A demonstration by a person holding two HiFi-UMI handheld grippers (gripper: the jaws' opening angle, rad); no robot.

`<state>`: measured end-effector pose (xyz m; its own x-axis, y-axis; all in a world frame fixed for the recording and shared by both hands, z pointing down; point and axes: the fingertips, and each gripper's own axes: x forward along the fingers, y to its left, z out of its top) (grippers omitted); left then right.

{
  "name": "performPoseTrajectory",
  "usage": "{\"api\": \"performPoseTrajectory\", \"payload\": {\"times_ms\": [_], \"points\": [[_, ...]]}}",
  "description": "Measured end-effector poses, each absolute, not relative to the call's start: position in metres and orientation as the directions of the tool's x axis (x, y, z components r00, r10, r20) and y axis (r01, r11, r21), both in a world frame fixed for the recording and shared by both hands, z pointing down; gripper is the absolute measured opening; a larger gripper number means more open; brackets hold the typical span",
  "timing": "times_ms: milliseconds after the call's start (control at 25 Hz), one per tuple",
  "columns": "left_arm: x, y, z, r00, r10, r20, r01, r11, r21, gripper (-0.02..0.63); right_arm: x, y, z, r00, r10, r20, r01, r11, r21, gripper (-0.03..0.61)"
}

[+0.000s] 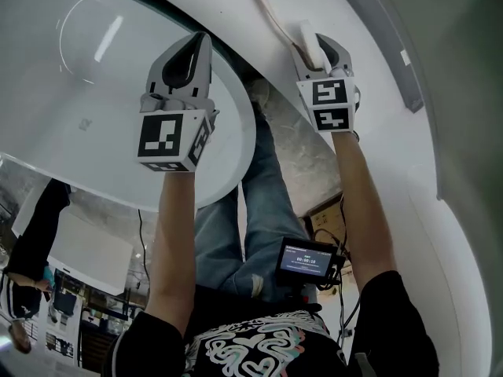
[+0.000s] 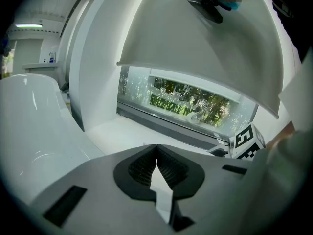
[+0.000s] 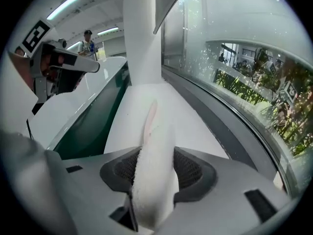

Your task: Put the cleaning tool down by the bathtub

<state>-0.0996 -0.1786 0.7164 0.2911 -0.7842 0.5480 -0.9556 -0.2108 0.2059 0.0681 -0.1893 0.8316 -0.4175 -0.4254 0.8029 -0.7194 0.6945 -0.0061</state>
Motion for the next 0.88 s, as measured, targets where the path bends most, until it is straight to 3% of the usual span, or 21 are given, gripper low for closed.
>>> {"api": "performPoseTrajectory", "payload": {"times_ms": [880], "points": [[-0.110, -0.173, 0.700, 0.312, -0.786, 0.534, -0.949, -0.230, 0.216, 0.017, 0.047, -0.176, 0.798, -0.452, -0.437, 0.778, -0.742, 0.669, -0.055, 0.212]]}}
